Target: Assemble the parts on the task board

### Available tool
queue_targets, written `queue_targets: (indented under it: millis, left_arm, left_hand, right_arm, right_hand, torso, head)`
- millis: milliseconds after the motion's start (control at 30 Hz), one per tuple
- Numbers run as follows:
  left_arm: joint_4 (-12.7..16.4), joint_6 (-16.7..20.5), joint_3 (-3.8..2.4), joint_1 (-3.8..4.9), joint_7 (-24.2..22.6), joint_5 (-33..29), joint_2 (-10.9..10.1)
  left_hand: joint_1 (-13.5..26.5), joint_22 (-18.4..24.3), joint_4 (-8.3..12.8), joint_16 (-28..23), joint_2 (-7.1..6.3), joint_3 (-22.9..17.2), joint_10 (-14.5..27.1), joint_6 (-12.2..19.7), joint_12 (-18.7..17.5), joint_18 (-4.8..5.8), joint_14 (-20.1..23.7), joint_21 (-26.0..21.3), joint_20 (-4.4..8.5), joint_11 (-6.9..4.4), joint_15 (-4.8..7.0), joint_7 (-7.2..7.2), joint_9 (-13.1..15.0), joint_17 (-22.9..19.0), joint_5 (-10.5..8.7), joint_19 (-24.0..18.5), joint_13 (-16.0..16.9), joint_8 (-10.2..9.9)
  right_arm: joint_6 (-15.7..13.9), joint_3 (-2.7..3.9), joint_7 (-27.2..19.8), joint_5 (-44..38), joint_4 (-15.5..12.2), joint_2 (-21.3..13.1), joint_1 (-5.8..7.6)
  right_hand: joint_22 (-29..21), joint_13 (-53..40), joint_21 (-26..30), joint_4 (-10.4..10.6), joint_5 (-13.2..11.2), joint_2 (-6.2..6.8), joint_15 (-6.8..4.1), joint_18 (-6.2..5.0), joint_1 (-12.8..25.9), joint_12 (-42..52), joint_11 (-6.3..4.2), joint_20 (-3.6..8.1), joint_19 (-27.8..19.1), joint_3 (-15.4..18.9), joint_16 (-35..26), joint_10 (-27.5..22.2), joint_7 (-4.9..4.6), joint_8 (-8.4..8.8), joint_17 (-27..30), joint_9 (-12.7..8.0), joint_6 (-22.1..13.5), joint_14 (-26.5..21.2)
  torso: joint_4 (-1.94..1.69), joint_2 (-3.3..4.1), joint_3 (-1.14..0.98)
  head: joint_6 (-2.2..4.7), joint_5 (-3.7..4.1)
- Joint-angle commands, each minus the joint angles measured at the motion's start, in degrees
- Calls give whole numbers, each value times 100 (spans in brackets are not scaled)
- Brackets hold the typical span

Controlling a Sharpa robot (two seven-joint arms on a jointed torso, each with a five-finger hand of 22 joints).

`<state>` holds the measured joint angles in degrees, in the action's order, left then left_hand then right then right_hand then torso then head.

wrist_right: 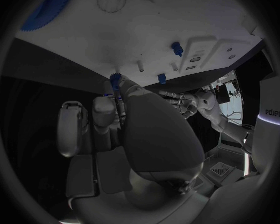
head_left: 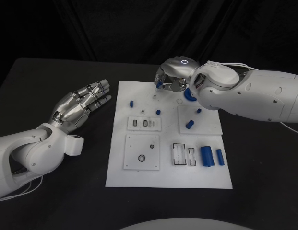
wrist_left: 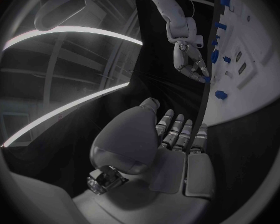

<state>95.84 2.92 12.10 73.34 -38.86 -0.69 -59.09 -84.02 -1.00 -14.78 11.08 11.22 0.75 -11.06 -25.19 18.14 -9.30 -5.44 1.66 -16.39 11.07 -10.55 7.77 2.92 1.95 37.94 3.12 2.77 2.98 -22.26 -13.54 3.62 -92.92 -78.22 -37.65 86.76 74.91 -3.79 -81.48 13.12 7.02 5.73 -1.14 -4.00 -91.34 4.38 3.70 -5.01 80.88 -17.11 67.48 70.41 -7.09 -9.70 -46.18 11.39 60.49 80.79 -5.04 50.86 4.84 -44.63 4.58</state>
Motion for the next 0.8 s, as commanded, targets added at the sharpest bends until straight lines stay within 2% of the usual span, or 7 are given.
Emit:
queue_targets:
  millis: [33, 667, 767, 800]
  left_arm:
    - [-5, -102, -1, 3, -1472, 29, 15]
    - [-50, -142, 3, 2, -1431, 27, 33]
    - [-54, -148, 3, 2, -1427, -3, 37]
    - [-56, -152, 3, 2, -1424, -16, 40]
  left_hand:
    - [-42, -7, 1, 21, 1, -48, 17, -38, 32, -65, -7, 10, -32, 40, -45, -15, 6, 9, 18, 4, 6, 26]
    - [-54, -16, 19, 45, 0, -88, 23, -15, 31, -57, -20, 24, -39, 52, -67, -3, 2, 12, 13, 34, 4, 20]
    - [-54, -16, 19, 45, 0, -88, 23, -15, 31, -57, -20, 24, -39, 52, -67, -3, 2, 12, 13, 34, 4, 20]
    - [-55, -18, 22, 50, -1, -96, 23, -10, 32, -55, -23, 27, -40, 54, -71, -2, 1, 13, 13, 40, 4, 19]
  right_arm:
    - [24, 6, 82, -13, 25, 24, -29]
    - [159, 9, 82, -13, 197, 194, -131]
    - [225, 9, 131, -13, 205, 200, -136]
    - [266, 9, 162, -13, 209, 202, -137]
  right_hand:
    - [194, -6, 21, 2, 15, 50, 43, 54, 24, -33, 15, -45, 2, -30, -10, -13, -7, 37, 9, 2, -41, -4]
    - [118, -1, 88, 29, -16, 90, 80, 33, 79, -93, 58, -77, -64, -77, -91, -138, -16, 122, 119, 0, -129, -65]
    - [54, 11, 152, 66, -41, 157, 152, 17, 150, -93, 149, -137, -124, -103, -160, -460, 76, 275, 209, -38, -354, -126]
    - [-49, 19, 240, 77, -56, 210, 185, -14, 196, -91, 193, -162, -210, -97, -255, -755, 157, 385, 346, -72, -526, -207]
  torso:
    - [4, 0, -1]
    - [-22, 0, 15]
    - [-17, 0, 12]
    - [-18, 0, 12]
  head:
    - [-6, 0]
    - [-15, 40]
    - [-8, 44]
    - [-9, 46]
